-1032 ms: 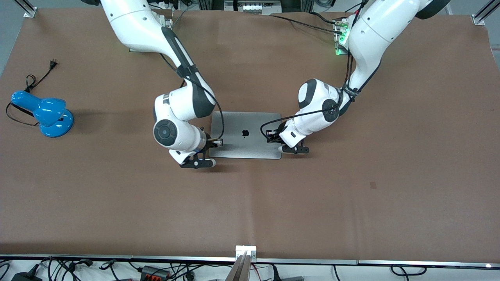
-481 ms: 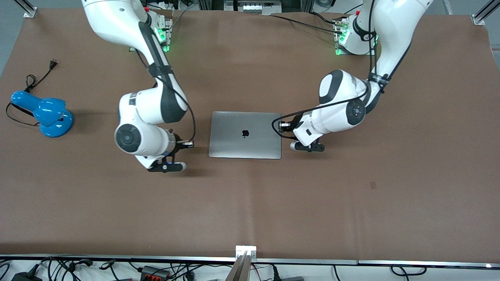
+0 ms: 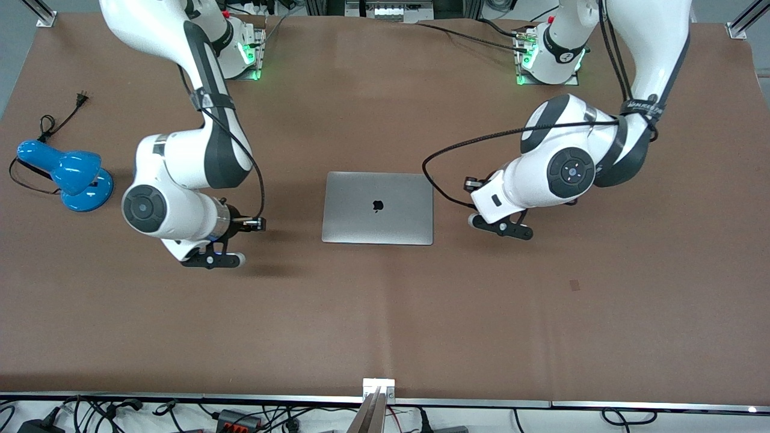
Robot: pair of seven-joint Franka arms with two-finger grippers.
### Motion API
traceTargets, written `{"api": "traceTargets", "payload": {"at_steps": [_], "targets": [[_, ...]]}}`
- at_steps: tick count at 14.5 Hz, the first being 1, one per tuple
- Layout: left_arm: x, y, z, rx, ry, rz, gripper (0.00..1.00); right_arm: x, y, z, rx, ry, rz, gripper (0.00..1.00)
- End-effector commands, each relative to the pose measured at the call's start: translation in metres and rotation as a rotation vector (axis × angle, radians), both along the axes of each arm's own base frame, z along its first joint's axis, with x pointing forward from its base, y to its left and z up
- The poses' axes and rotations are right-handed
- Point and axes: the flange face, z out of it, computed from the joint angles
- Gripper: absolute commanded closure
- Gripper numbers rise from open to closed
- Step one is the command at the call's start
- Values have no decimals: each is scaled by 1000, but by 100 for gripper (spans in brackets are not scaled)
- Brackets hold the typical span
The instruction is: Close laptop with both arms from behind
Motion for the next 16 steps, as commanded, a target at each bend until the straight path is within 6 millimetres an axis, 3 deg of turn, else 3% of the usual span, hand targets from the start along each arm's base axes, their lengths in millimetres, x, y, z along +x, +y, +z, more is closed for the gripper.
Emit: {"api": "traceTargets", "payload": {"at_steps": [1, 2, 4, 5, 8, 14, 16], "targets": [[4, 12, 29, 158, -15, -54, 91, -3, -28, 55, 10, -54, -17, 0], [3, 18, 40, 199, -2, -61, 70, -1, -39, 69, 8, -77, -22, 0], [3, 29, 61, 243, 29, -58, 12, 0, -51, 110, 10, -112, -28, 0], [4, 34, 70, 246, 28, -52, 0, 3, -60, 128, 1, -120, -36, 0], [-1, 41, 108, 250, -11, -31, 0, 4, -85, 166, -81, -134, -42, 0], [-1, 76, 154, 237, -48, 35, 0, 5, -114, 189, -66, -171, -28, 0], [4, 94, 178, 222, -74, 71, 0, 5, -142, 210, -29, -206, -57, 0]]}}
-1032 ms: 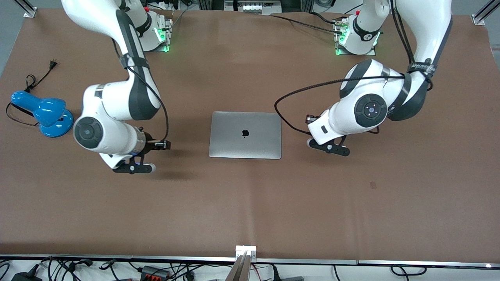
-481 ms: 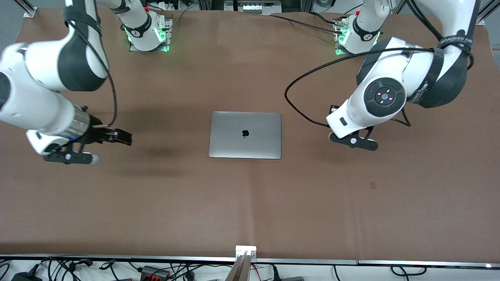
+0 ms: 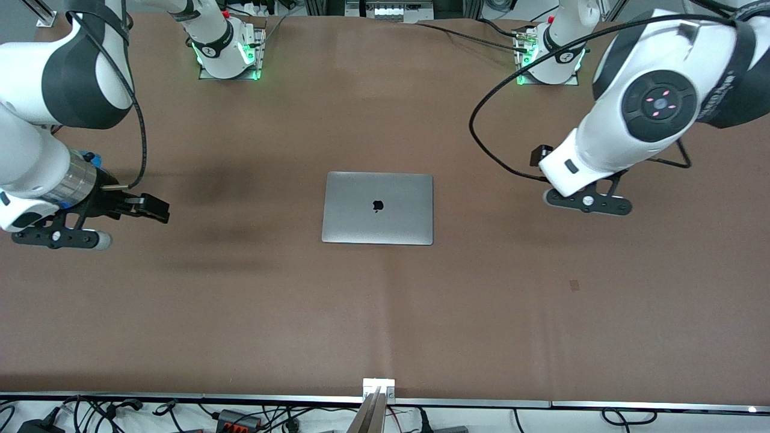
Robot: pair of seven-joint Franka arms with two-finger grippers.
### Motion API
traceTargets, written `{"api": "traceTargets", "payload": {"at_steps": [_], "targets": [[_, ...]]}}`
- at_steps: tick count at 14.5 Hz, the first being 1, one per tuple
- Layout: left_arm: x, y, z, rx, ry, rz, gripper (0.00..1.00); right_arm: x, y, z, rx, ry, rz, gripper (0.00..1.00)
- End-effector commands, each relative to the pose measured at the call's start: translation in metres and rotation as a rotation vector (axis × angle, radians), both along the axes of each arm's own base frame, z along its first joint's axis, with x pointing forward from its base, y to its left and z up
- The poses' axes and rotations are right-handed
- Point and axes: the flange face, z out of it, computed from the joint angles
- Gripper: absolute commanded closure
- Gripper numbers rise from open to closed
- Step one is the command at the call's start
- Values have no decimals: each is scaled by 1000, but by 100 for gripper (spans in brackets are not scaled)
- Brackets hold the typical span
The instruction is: Close laptop with both arms from behind
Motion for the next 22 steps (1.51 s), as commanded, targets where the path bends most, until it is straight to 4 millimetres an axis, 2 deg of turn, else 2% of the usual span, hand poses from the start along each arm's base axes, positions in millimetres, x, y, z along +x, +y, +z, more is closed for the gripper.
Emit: {"api": "traceTargets", "payload": {"at_steps": [1, 2, 3, 4, 5, 6, 8, 9, 11, 13, 15, 19, 22], "targets": [[3, 26, 28, -10, -13, 30, 0, -1, -44, 25, 52, -25, -14, 0], [8, 49, 31, -36, -10, 32, 0, -1, -60, 28, 74, -35, -29, 0], [7, 61, 40, -65, -16, 8, 0, -3, -70, 36, 83, -47, -28, 0], [4, 71, 48, -67, -29, 4, 0, -5, -77, 41, 55, -56, -19, 0], [1, 91, 58, -63, -47, 38, 0, -9, -80, 49, 15, -68, 2, 0], [-3, 103, 60, -76, -57, 73, 0, -12, -86, 55, -9, -72, 12, 0], [-10, 142, 57, -115, -91, 136, 0, -15, -93, 60, -13, -78, 27, 0], [-17, 150, 51, -129, -97, 119, 0, -15, -95, 59, -16, -76, 47, 0], [-33, 165, 60, -122, -165, 107, 0, -15, -100, 58, -15, -73, 49, 0], [-41, 170, 69, -128, -262, 101, 0, -23, -99, 59, -16, -62, 47, 0], [-56, 169, 78, -134, -289, 81, 0, -39, -99, 54, -15, -48, 46, 0], [-61, 175, 77, -128, -262, 95, 0, -73, -97, 43, -16, -65, 48, 0], [-59, 178, 73, -134, -218, 104, 0, -103, -96, 43, -12, -36, 48, 0]]}}
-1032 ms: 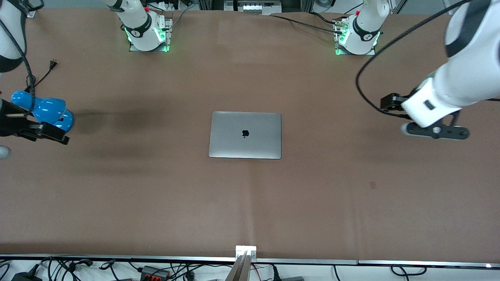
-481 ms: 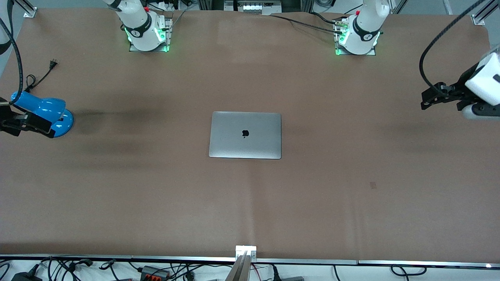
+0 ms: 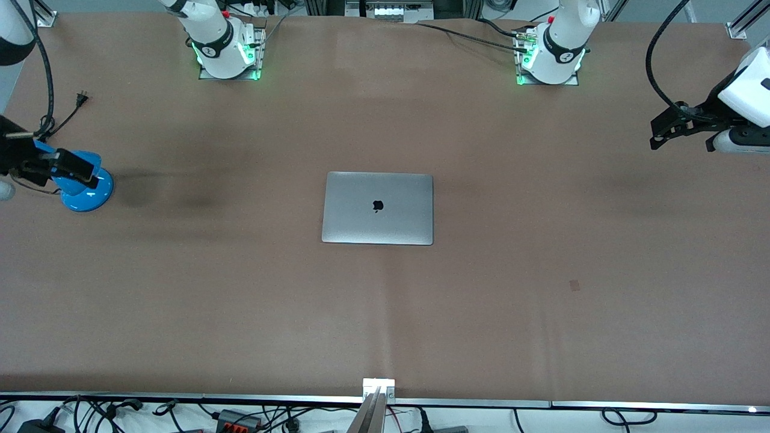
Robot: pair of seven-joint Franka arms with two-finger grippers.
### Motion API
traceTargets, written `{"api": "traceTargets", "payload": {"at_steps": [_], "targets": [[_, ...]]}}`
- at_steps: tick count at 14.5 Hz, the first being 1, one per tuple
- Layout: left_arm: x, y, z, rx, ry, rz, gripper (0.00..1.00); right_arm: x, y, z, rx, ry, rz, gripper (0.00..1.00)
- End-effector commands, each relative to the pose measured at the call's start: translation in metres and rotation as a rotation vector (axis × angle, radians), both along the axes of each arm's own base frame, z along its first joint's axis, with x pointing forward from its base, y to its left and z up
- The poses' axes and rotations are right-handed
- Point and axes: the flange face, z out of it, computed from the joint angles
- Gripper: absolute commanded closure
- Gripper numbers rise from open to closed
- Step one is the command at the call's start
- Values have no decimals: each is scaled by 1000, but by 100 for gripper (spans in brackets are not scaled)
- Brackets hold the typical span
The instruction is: Close laptop with both arms from behind
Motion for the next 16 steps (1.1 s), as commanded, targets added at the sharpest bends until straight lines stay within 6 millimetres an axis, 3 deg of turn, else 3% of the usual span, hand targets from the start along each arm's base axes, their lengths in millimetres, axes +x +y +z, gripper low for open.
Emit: {"api": "traceTargets", "payload": {"at_steps": [1, 5, 16], "targets": [[-2, 6, 0, -24, 17, -13, 0, -40, 1, 0, -11, 4, 18, 0], [-3, -2, 5, -24, 21, -25, 0, -48, 1, 5, -14, 12, 21, 0], [-4, -19, 9, -21, 14, -44, 0, -49, -3, 14, -17, -11, 66, 0]]}}
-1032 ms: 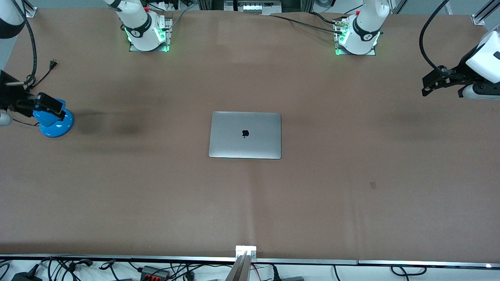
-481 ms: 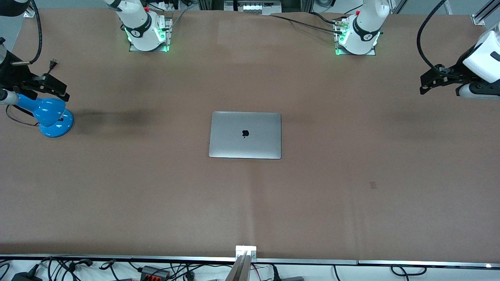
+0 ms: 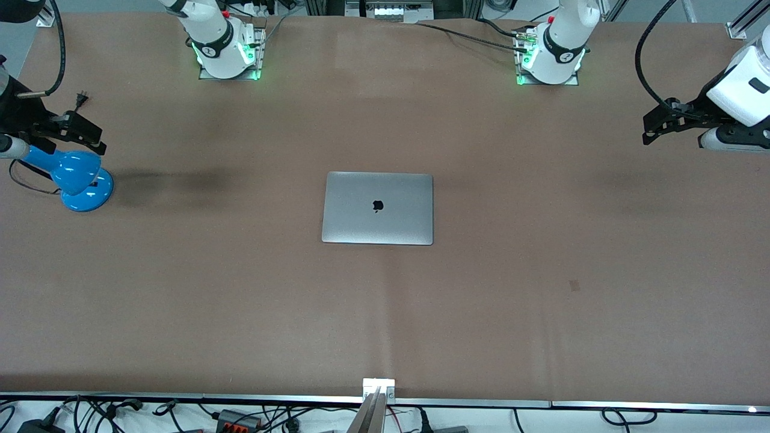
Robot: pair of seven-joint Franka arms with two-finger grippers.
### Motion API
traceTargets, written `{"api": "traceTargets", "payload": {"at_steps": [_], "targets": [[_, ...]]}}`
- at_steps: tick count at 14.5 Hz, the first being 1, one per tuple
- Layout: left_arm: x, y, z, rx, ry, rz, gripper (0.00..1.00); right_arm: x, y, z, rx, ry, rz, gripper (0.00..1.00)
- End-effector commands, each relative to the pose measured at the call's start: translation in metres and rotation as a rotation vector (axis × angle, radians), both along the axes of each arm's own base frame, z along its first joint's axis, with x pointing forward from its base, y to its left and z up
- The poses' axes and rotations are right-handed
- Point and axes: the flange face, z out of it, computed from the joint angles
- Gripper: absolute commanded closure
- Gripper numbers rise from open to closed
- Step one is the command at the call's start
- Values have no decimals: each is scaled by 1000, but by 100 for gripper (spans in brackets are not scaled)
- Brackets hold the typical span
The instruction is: Close laptop with both arms from behind
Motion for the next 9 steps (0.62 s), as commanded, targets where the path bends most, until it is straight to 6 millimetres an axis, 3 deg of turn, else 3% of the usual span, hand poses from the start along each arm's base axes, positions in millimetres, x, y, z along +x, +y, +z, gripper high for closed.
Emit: {"api": "traceTargets", "payload": {"at_steps": [1, 9], "targets": [[-1, -7, 8, -18, 0, -20, 0, -6, -4, 4, -14, -13, 3, 0], [-2, -12, 8, -18, 0, -24, 0, -8, -5, 3, -11, 5, -13, 0]]}}
